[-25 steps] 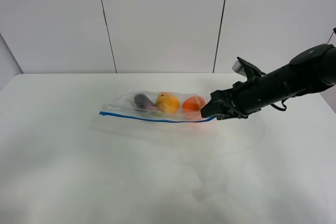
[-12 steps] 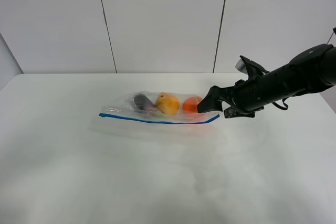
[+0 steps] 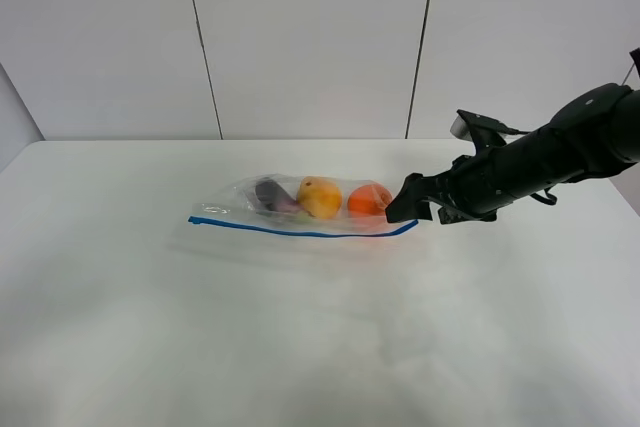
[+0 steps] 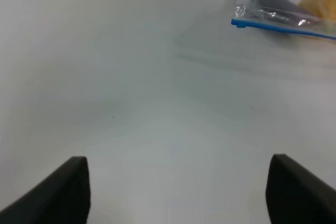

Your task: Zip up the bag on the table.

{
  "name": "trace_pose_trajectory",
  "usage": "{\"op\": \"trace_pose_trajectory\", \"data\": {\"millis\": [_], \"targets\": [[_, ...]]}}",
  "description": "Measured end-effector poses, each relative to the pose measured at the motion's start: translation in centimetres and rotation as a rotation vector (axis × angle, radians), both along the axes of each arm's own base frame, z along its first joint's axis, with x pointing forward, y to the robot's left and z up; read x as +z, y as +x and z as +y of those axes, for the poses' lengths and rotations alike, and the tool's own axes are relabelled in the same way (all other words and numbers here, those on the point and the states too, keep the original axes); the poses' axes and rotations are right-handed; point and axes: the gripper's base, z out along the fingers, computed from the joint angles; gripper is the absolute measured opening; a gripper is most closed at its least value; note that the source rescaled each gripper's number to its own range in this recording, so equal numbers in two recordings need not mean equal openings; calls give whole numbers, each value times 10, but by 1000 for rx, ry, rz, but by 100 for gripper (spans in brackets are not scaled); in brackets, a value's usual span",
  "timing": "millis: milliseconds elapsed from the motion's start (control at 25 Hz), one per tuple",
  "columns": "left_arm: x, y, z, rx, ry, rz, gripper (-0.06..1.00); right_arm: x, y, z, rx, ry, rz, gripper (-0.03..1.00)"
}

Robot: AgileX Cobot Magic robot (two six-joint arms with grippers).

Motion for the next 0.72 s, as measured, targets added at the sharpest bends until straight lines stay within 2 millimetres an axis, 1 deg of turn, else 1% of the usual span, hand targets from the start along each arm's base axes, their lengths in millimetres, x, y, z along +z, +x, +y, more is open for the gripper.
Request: {"op": "trace_pose_trajectory", "data": {"millis": [320, 480, 720], "targets": [[0, 0, 0, 0, 0, 0, 100, -3, 5, -12, 71, -193, -97, 100], [0, 0, 0, 0, 0, 0, 100, -3, 10, -19, 76, -296, -162, 100], [0, 0, 0, 0, 0, 0, 100, -2, 15, -29, 33, -397, -211, 100]]}}
